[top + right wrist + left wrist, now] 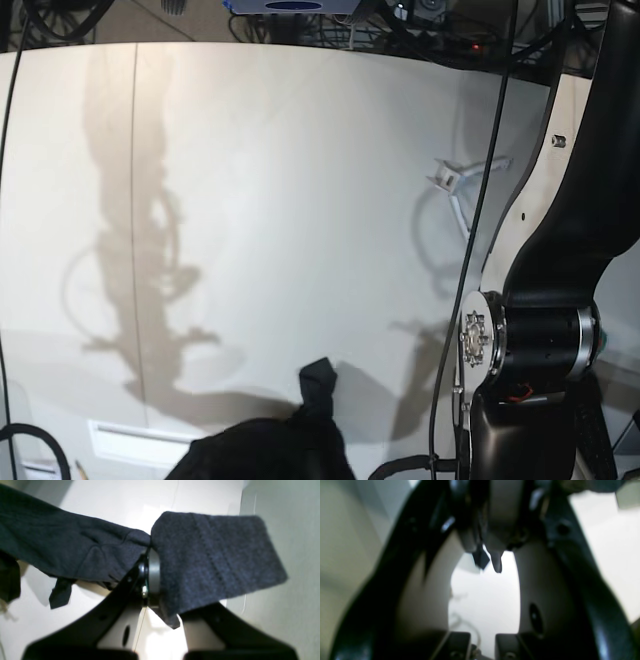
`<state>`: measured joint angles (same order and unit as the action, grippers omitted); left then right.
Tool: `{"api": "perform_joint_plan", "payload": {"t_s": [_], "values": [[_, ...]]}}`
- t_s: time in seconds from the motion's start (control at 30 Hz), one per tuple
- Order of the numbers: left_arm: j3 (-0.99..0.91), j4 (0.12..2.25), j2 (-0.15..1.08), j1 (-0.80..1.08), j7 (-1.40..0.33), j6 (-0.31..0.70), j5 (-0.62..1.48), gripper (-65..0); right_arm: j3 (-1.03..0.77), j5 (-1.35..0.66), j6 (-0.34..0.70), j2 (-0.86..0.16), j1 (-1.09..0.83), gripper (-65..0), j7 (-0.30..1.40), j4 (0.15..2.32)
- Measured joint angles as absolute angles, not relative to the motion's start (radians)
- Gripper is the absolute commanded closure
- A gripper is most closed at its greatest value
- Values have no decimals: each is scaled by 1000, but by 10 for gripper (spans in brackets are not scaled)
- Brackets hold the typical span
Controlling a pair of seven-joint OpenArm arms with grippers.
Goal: Layout the t-shirt on the table in an organized manner, then fold the t-shirt properly
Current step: 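Lift the t-shirt high with both grippers to shake it out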
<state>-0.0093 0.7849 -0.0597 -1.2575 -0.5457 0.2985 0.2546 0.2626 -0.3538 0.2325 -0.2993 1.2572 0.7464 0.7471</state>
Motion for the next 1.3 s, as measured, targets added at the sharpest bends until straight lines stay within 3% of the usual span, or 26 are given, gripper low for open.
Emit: {"api": "perform_joint_plan", "payload": {"t_s": [0.13, 0.37, 0.53, 0.73, 1.03, 1.3], "values": [[-23, 707, -65, -1262, -505, 292, 163, 0, 307, -185, 236, -296, 1258, 0, 677, 751], [-13, 705, -58, -1254, -434, 207, 160, 0, 284, -170, 236, -283, 1262, 0, 627, 781], [33, 838, -73, -1251, -375, 136, 78, 0, 283, -156, 234, -282, 1253, 0, 567, 789], [63, 924, -97, -1243, -365, 148, 59, 0, 278, -86, 234, -279, 1258, 0, 497, 805], [66, 931, -83, -1238, -310, 101, 53, 0, 278, -83, 234, -280, 1250, 0, 494, 826], [73, 940, -78, -998, -389, 102, 48, 0, 212, -88, 245, -324, 1000, 0, 649, 828]]}}
